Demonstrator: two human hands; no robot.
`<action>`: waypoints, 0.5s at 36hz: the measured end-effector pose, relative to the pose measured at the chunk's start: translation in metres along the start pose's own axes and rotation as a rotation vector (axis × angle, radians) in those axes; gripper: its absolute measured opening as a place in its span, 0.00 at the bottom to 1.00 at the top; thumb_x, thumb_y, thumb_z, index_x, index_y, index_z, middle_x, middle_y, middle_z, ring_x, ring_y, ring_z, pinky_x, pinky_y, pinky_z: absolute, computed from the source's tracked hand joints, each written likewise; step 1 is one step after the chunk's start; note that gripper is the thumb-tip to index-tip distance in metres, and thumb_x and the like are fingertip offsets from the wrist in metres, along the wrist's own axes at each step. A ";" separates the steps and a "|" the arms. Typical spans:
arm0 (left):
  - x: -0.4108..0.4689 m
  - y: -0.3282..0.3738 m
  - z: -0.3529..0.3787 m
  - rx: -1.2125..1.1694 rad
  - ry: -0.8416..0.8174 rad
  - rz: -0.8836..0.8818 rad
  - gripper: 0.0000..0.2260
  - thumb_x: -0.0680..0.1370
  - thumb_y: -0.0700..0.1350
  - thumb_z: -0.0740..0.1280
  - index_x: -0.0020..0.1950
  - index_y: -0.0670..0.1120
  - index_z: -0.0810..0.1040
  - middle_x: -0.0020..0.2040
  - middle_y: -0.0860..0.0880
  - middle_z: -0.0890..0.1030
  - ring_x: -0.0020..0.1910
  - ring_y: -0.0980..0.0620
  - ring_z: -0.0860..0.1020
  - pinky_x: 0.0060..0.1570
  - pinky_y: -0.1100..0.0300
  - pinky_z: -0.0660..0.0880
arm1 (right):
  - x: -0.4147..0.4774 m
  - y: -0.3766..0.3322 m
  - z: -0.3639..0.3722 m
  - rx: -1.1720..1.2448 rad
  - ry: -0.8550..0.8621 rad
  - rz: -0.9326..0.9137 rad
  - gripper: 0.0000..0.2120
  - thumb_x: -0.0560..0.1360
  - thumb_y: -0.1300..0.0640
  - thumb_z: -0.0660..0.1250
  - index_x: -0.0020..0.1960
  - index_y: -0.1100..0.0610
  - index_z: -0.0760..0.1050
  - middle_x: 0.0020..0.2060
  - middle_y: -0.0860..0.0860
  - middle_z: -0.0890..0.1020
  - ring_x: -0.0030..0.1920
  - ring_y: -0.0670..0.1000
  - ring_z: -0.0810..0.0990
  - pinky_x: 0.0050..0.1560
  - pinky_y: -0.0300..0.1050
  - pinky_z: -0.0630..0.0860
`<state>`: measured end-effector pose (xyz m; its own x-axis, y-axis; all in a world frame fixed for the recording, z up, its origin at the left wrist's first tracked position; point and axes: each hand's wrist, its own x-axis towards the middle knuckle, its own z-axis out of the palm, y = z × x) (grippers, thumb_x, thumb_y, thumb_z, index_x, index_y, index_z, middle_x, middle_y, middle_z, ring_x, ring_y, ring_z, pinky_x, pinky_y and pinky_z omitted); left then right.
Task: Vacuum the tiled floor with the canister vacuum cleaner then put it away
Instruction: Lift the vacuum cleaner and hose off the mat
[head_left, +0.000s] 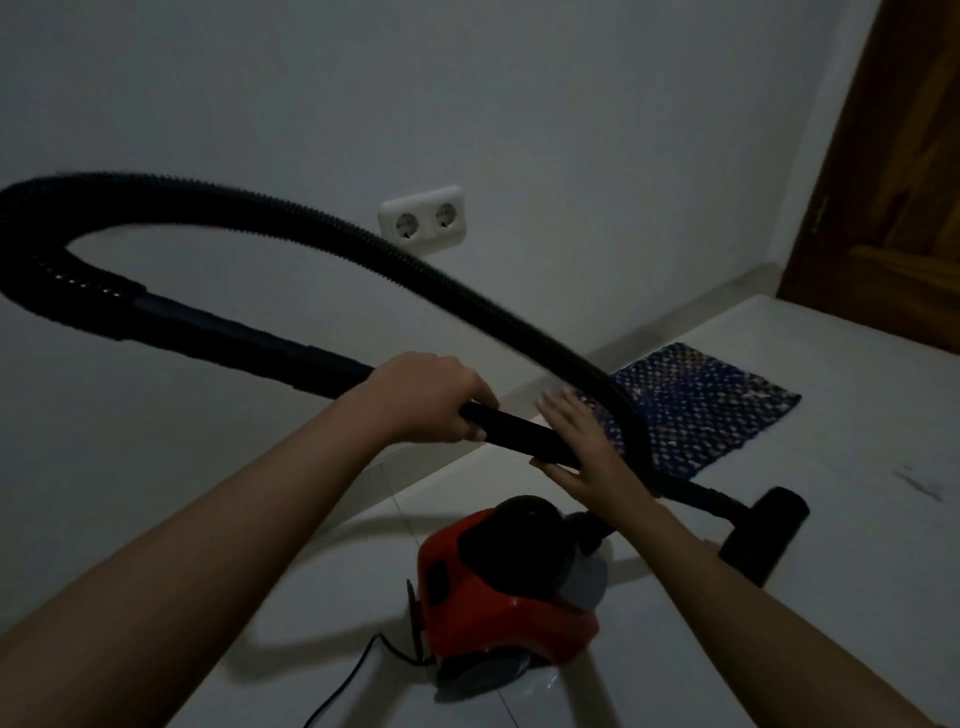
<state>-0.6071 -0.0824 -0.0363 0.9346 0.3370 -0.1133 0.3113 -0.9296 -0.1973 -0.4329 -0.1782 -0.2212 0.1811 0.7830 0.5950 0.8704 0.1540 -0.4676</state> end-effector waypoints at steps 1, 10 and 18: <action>0.001 0.003 0.002 -0.014 -0.009 -0.007 0.14 0.76 0.55 0.65 0.61 0.58 0.76 0.43 0.53 0.77 0.42 0.54 0.74 0.41 0.58 0.67 | -0.003 0.001 0.003 0.006 0.002 0.000 0.30 0.75 0.49 0.64 0.74 0.54 0.60 0.71 0.57 0.68 0.74 0.54 0.60 0.71 0.59 0.63; 0.015 0.025 0.025 -0.106 -0.312 0.012 0.18 0.79 0.53 0.61 0.69 0.56 0.67 0.49 0.52 0.76 0.44 0.53 0.72 0.45 0.58 0.68 | -0.043 0.009 0.000 0.031 -0.179 0.088 0.24 0.77 0.51 0.62 0.71 0.52 0.64 0.55 0.52 0.78 0.54 0.53 0.76 0.54 0.52 0.73; 0.051 0.031 0.048 -0.347 -0.629 -0.016 0.24 0.80 0.50 0.60 0.75 0.59 0.56 0.59 0.50 0.74 0.43 0.53 0.80 0.55 0.56 0.75 | -0.065 0.047 0.007 -0.052 -0.193 0.024 0.24 0.78 0.47 0.57 0.72 0.52 0.61 0.54 0.54 0.78 0.51 0.50 0.73 0.48 0.45 0.69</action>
<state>-0.5582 -0.0870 -0.0947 0.6858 0.2762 -0.6733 0.4587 -0.8823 0.1052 -0.4070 -0.2173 -0.2864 0.1155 0.8877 0.4457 0.8904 0.1063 -0.4426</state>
